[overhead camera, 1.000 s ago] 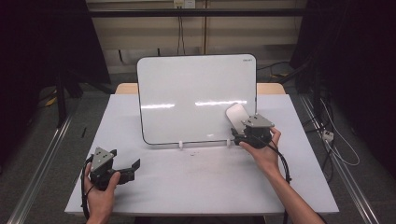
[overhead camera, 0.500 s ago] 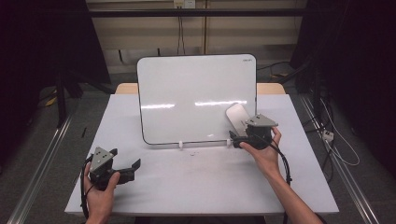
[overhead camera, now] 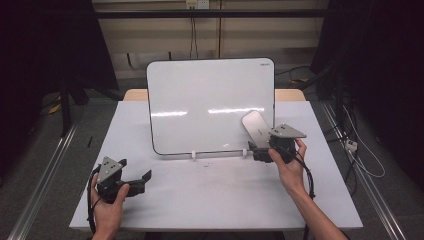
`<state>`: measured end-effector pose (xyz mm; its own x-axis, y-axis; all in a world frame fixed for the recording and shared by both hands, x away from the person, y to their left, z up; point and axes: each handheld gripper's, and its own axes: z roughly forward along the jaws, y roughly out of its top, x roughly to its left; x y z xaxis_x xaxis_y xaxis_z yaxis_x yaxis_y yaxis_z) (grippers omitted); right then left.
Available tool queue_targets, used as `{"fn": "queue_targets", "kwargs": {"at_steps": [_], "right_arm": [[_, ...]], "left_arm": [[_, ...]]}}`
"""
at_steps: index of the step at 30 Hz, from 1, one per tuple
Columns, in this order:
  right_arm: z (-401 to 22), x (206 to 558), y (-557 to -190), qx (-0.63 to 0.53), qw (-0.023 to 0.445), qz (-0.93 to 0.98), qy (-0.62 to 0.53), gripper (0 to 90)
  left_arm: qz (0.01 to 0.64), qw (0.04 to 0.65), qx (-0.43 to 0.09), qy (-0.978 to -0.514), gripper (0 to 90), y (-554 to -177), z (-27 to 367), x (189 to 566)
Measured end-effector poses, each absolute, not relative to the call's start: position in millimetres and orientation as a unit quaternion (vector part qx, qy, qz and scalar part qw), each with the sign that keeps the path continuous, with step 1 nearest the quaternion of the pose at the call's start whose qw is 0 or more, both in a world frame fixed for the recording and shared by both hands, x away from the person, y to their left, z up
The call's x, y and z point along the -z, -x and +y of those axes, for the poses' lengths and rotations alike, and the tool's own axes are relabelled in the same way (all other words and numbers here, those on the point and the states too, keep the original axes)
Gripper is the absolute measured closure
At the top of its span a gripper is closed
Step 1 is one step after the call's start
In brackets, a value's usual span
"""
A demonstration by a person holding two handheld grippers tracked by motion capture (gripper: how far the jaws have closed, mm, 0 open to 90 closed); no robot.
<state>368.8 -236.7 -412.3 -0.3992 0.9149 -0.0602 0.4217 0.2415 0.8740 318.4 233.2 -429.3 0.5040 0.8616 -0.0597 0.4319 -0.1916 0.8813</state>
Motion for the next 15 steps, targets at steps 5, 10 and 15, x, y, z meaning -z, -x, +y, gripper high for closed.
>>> {"fn": "queue_targets", "kwargs": {"at_steps": [5,10,15], "right_arm": [[-242.3,411.9,-363.5,-0.406,0.303,0.727,-0.463,7.5],[-247.8,411.5,-356.6,-0.409,0.298,0.722,-0.471,6.8],[-252.5,413.1,-349.9,-0.418,0.299,0.714,-0.476,6.6]], "left_arm": [[0.436,0.460,-0.233,-0.737,4.9,-318.6,233.0,429.0],[0.440,0.462,-0.231,-0.734,4.9,-319.4,232.4,430.2],[0.439,0.460,-0.231,-0.737,4.9,-319.5,232.0,430.4]]}}
